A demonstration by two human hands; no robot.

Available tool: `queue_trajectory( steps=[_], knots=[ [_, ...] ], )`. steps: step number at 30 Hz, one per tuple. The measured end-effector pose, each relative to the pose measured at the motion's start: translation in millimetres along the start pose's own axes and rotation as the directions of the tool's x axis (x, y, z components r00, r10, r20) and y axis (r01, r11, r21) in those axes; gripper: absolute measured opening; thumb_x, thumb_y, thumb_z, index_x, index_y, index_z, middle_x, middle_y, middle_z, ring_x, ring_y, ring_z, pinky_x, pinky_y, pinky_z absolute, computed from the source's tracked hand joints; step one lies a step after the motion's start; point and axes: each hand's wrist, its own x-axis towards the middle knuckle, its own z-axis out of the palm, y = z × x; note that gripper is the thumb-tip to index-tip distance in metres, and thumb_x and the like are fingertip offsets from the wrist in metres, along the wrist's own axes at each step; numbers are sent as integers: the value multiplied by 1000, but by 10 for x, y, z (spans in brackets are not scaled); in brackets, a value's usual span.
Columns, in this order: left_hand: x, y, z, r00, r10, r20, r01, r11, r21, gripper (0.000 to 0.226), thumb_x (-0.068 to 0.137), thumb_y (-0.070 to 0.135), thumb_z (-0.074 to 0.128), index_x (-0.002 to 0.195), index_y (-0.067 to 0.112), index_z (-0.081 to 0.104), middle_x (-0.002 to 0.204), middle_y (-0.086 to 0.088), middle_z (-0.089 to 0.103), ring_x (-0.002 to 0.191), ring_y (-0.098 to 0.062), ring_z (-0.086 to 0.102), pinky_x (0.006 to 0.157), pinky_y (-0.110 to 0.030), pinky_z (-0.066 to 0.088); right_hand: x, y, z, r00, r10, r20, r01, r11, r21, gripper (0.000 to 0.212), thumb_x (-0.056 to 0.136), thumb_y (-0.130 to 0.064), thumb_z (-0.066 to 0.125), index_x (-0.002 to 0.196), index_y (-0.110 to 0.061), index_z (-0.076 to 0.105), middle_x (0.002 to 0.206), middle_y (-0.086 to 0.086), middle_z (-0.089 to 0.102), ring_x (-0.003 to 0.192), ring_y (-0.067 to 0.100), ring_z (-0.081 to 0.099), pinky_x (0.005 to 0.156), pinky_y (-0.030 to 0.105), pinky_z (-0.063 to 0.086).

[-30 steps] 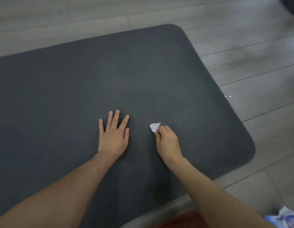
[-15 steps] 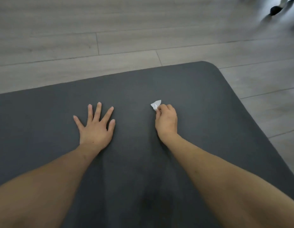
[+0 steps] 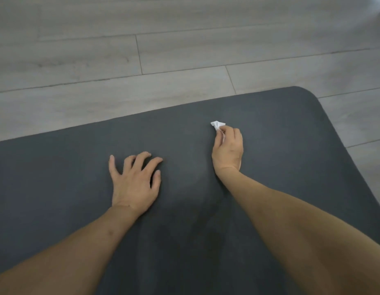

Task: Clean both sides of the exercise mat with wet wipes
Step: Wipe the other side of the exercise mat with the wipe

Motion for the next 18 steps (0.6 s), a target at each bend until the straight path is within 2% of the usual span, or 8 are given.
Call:
queue_trajectory(
  steps=[2,4,5,7,9,12,18],
  knots=[
    [233,-324,-78,997,-51,-50,50,999,-13,42,100,40,39,137,35,59,151,3,48,141,-25,40,116,-78,4,21,3,16,1000,9,6,-9,999,-34,11,98,-15,57,95,-7,64,88,5,56,80,23,53,69,17,29],
    [364,-694,-124,982,-189,-24,188,981,-42,43,107,37,38,149,36,49,167,2,32,155,-23,22,115,-80,-2,47,2,39,1000,-5,-8,5,998,-64,11,98,-15,57,94,-6,63,88,6,56,78,24,53,68,22,33],
    [401,-847,-114,977,-212,3,212,977,-22,47,108,44,33,155,39,41,171,3,20,159,-21,9,114,-79,-6,70,3,55,1000,-16,-17,14,997,-75,11,98,-15,58,95,-6,64,88,6,57,78,24,53,67,25,37],
    [423,-1014,-89,984,-175,42,173,984,35,55,106,56,21,159,45,27,174,6,4,160,-17,-8,115,-75,-11,85,17,78,999,-28,-17,26,996,-84,10,98,-15,59,98,-6,65,89,6,57,78,24,54,68,31,43],
    [472,-1028,-60,983,-173,56,170,984,58,57,105,55,17,162,46,19,174,8,-4,159,-15,-15,116,-74,-11,86,7,87,999,-30,-21,28,995,-95,10,98,-14,60,101,-7,65,91,6,58,80,24,55,70,32,45],
    [471,-1029,-23,982,-184,40,181,981,75,58,106,51,18,163,44,16,174,8,-4,159,-17,-15,117,-75,-9,81,12,98,999,-30,-32,26,992,-121,11,97,-14,61,103,-6,66,91,7,58,80,24,55,71,32,46],
    [505,-1052,19,991,-132,0,132,988,79,63,101,51,19,162,39,25,174,3,9,161,-23,-2,120,-71,-5,82,-13,97,999,-40,-12,38,985,-166,14,98,-14,59,105,-4,66,92,9,59,82,27,57,76,35,48]
  ],
)
